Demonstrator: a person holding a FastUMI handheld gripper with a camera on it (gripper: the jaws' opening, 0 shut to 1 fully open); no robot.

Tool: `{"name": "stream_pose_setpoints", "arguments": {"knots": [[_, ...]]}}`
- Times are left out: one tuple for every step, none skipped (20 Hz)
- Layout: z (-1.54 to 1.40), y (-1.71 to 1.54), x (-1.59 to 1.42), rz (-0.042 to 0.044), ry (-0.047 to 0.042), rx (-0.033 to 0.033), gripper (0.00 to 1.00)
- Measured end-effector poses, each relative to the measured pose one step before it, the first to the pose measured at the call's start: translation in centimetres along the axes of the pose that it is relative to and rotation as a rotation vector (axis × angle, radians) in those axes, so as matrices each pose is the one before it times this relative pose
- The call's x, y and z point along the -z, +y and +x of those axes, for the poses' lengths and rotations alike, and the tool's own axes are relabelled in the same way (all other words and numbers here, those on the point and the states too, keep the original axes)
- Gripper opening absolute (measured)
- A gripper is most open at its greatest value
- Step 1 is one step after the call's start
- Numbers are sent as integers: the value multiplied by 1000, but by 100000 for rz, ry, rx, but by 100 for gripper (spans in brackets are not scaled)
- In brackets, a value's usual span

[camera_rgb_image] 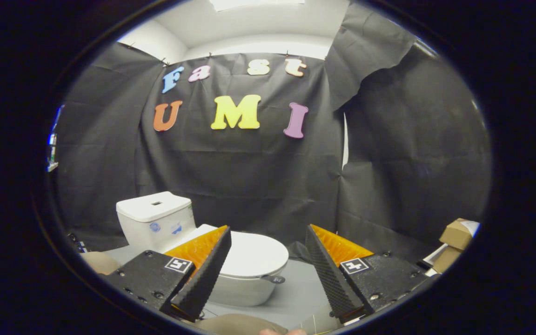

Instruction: Open the toilet lid.

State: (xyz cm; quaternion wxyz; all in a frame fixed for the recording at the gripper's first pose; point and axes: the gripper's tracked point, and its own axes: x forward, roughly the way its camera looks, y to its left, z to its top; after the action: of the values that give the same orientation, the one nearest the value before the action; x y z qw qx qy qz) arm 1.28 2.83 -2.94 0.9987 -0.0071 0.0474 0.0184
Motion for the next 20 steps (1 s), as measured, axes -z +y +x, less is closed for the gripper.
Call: {"name": "stream_pose_setpoints", "arguments": {"knots": [[336, 196, -325, -32, -1040, -576, 100], [549, 342, 296, -46, -36, -1009, 100], [629, 310, 119, -253, 299, -812, 100], [617, 266, 76, -179, 195, -801, 100], [504, 66, -262, 250, -735, -257, 100], [555, -37, -156, 224, -309, 70, 100], [595, 210, -123, -316, -221, -542, 100], [635, 178, 153, -410, -335, -104, 100], [636, -13, 13, -55, -239, -174, 100], [818, 109, 47, 52, 107, -391, 100], [760, 125, 1, 405, -28, -641, 100], [849, 50, 119, 572, 398, -616, 100], [844, -37, 251, 464, 764, -731, 100], [888, -123, 444, -169, 1563, -432, 100], [721, -326, 643, -1438, 2464, -154, 100], [528, -389, 527, -1314, 1342, 218, 100], [336, -371, 295, -880, 852, -222, 100], [384, -347, 543, -491, 1593, 287, 100], [442, -271, 386, 465, 1538, -200, 100], [418, -480, 414, 1839, 1908, 585, 100]]}}
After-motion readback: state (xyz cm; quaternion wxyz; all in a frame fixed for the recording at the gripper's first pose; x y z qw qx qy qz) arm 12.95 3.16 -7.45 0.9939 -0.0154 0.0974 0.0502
